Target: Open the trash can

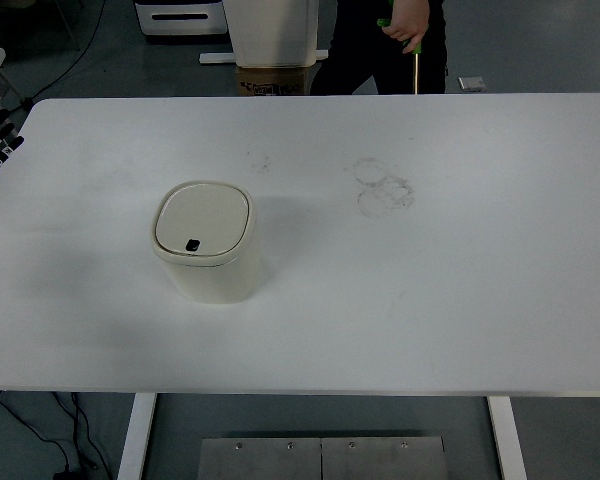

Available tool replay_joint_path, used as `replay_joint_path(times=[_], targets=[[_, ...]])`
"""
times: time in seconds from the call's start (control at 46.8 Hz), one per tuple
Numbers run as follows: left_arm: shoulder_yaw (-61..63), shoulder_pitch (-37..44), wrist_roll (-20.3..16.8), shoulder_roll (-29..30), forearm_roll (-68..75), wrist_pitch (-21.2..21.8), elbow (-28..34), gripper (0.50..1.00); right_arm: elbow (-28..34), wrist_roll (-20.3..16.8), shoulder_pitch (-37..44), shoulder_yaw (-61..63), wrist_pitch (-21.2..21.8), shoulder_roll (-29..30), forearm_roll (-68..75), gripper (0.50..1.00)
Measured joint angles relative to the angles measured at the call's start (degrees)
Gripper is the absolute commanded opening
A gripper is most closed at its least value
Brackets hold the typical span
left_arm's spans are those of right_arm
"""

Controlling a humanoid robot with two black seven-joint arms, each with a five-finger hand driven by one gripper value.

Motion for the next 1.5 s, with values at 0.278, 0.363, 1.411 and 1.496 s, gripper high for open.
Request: replay_joint_path(times=[0.278, 0.363, 1.411, 1.496], targets=[[0.07, 0.01, -2.85, 0.08, 0.18, -0.07, -0.07, 1.000, 0.00, 0.00, 0.00, -0.02, 0.00, 0.00, -0.01, 0.991], [0.08, 0.01, -2.97, 0.07, 0.18, 0.11, -0.03, 1.000, 0.00, 0.00, 0.00, -0.01, 0.00, 0.00, -0.01, 0.991], [0.45, -1.01, -3.01, -0.37, 0.26, 3.33, -0.04, 1.000, 0.00, 0.00, 0.00, 0.00, 0.00, 0.00, -0.01, 0.991], [0.45, -1.10, -3.04, -0.70, 0.35, 3.34, -0.04, 1.000, 0.00, 0.00, 0.00, 0.00, 0.00, 0.00, 0.00, 0.991]])
